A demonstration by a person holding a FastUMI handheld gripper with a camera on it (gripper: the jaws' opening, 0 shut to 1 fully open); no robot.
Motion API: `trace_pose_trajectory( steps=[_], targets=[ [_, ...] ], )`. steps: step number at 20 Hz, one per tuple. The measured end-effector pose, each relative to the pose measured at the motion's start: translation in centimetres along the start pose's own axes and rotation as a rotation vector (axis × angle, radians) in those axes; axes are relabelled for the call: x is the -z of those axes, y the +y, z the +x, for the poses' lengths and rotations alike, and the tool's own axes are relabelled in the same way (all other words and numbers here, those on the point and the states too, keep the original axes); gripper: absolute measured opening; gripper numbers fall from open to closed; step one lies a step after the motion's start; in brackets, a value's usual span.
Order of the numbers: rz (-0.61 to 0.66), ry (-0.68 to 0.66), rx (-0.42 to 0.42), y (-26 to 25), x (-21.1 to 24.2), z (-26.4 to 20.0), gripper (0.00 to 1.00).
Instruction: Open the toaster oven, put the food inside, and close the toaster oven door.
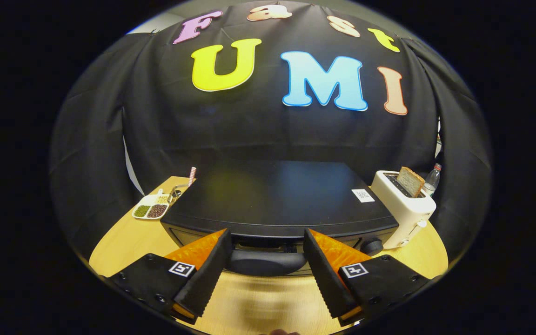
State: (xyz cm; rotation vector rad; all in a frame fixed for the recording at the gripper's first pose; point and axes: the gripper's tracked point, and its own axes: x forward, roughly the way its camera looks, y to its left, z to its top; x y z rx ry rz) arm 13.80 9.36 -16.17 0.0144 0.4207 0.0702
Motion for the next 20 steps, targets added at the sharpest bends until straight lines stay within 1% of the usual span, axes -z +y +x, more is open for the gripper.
trace_pose_trajectory(
  steps=[2, 5, 9, 12, 20],
  targets=[
    [0.016, -0.008, -0.002, 0.2, 0.1, 0.3, 0.99],
    [-0.013, -0.006, 0.003, 0.6, 0.3, 0.1, 0.99],
    [-0.006, 0.028, -0.007, 0.7, 2.0, -1.3, 1.00],
    [-0.001, 0.080, -0.020, 0.9, 3.7, -2.7, 1.00],
    [-0.017, 0.113, -0.013, 0.9, 6.2, -4.7, 0.98]
  ],
)
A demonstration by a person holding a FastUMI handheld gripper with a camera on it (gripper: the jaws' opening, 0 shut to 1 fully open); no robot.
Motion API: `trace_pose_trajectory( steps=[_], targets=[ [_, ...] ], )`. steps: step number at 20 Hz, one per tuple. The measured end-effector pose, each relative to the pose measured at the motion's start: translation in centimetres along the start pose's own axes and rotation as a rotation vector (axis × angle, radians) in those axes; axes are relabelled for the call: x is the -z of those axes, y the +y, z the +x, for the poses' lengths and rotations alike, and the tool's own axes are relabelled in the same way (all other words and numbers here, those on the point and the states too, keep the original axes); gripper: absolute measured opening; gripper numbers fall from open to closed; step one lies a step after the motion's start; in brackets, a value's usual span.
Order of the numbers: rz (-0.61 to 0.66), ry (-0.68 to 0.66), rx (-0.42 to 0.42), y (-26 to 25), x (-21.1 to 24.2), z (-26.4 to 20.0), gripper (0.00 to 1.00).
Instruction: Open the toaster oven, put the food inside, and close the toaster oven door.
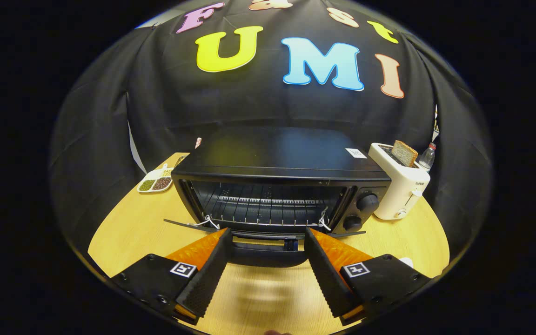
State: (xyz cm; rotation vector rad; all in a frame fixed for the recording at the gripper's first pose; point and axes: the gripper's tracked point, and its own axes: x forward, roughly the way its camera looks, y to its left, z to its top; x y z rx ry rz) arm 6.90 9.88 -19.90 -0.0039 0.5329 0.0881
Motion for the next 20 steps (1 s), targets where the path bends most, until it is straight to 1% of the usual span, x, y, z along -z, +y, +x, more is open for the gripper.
trace_pose_trajectory(
  steps=[2, 6, 7, 9, 10, 13, 17, 19, 20],
  targets=[
    [-0.004, 0.019, 0.004, 0.0, 0.7, 0.0, 0.98],
    [-0.028, 0.123, 0.001, 0.2, 4.5, -0.8, 0.98],
    [-0.038, 0.172, -0.007, 0.3, 6.3, -0.8, 0.98],
    [-0.074, 0.263, -0.059, 1.0, 10.0, -0.9, 0.98],
    [-0.096, 0.292, -0.061, 0.8, 11.2, -1.1, 0.98],
    [-0.089, 0.299, -0.071, 0.1, 12.3, -3.1, 0.98],
    [-0.101, 0.295, -0.037, -3.3, 12.0, -5.4, 0.99],
    [-0.090, 0.321, -0.057, -4.7, 12.1, -6.7, 0.99],
    [-0.083, 0.330, -0.049, -6.0, 12.0, -7.4, 0.99]
  ],
)
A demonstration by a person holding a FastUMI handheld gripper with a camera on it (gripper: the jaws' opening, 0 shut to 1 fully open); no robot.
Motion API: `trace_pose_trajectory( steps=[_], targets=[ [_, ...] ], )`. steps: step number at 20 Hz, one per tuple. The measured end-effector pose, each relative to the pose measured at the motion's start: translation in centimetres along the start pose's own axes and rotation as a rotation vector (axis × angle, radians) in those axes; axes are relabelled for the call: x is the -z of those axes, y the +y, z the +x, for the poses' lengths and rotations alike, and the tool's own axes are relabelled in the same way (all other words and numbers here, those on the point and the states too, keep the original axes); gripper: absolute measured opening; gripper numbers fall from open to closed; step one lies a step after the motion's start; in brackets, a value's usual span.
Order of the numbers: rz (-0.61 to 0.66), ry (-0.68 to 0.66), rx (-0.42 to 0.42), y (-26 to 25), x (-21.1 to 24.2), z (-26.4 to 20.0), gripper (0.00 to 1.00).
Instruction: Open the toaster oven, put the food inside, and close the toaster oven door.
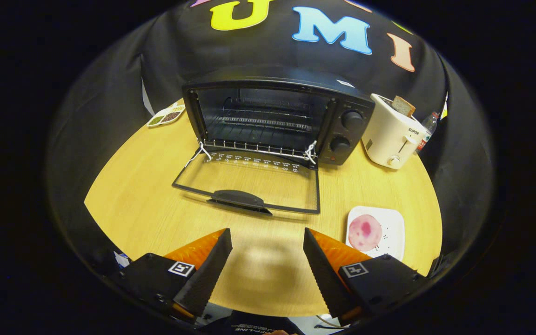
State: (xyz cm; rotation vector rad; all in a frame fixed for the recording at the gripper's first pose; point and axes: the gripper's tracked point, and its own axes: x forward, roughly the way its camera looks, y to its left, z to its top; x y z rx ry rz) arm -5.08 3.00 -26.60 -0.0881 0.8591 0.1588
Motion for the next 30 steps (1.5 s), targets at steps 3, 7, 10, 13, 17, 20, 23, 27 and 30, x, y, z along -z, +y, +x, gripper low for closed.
trace_pose_trajectory(
  steps=[3, 7, 10, 13, 17, 20, 23, 27, 30],
  targets=[
    [0.021, -0.008, 0.061, -4.8, 0.2, -2.2, 0.99],
    [0.074, -0.008, 0.113, -9.9, 0.4, -3.9, 0.99],
    [0.122, 0.016, 0.132, -13.3, 0.5, -4.1, 0.99],
    [0.103, 0.047, 0.151, -16.3, 1.0, -3.7, 0.99],
    [0.140, 0.154, 0.126, -19.3, 3.8, -1.8, 0.99],
    [0.110, 0.234, 0.121, -21.7, 5.8, -0.2, 0.99],
    [0.087, 0.277, 0.073, -23.5, 6.7, 1.6, 0.99],
    [0.185, 0.344, 0.007, -25.0, 7.1, 3.2, 0.99],
    [0.255, 0.396, -0.038, -25.3, 7.5, 4.4, 0.97]
  ],
)
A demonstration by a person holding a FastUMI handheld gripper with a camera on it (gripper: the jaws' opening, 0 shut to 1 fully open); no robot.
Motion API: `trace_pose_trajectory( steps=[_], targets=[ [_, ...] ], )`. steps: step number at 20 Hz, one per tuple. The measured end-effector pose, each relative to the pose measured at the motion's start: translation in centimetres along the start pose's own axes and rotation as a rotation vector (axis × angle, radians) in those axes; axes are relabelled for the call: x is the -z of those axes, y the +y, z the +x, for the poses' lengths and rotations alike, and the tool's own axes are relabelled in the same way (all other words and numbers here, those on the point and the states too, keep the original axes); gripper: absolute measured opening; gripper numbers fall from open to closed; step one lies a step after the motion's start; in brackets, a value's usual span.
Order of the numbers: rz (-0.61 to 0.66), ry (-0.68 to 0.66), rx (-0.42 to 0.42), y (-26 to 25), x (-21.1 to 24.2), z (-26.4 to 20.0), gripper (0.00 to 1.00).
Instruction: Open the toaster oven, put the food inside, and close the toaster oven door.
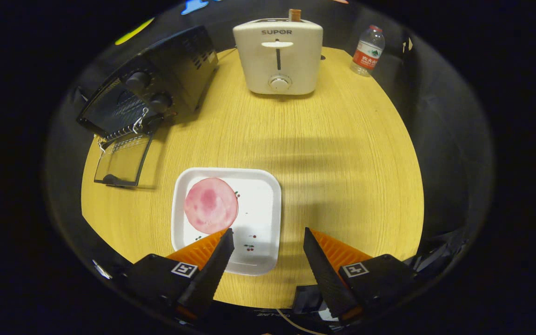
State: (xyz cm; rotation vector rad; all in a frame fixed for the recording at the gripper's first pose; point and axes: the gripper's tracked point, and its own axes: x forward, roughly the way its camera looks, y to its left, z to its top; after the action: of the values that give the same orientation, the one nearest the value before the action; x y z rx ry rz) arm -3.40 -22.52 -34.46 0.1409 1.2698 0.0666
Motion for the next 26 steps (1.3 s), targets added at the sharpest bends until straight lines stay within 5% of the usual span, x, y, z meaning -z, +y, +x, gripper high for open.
trace_pose_trajectory(
  steps=[6, 8, 11, 13, 15, 26],
  targets=[
    [0.038, 0.069, -0.082, -0.3, 0.5, 1.9, 0.59],
    [0.016, 0.066, -0.080, -0.5, 0.3, 2.3, 0.59],
    [-0.025, 0.049, -0.079, -0.5, 0.0, 2.7, 0.24],
    [-0.038, 0.055, -0.069, -0.9, 0.2, 3.1, 0.24],
    [0.001, 0.064, -0.085, -0.9, 0.1, 2.5, 0.10],
    [0.058, 0.078, -0.204, -0.6, 0.1, 2.7, 0.02]
  ],
)
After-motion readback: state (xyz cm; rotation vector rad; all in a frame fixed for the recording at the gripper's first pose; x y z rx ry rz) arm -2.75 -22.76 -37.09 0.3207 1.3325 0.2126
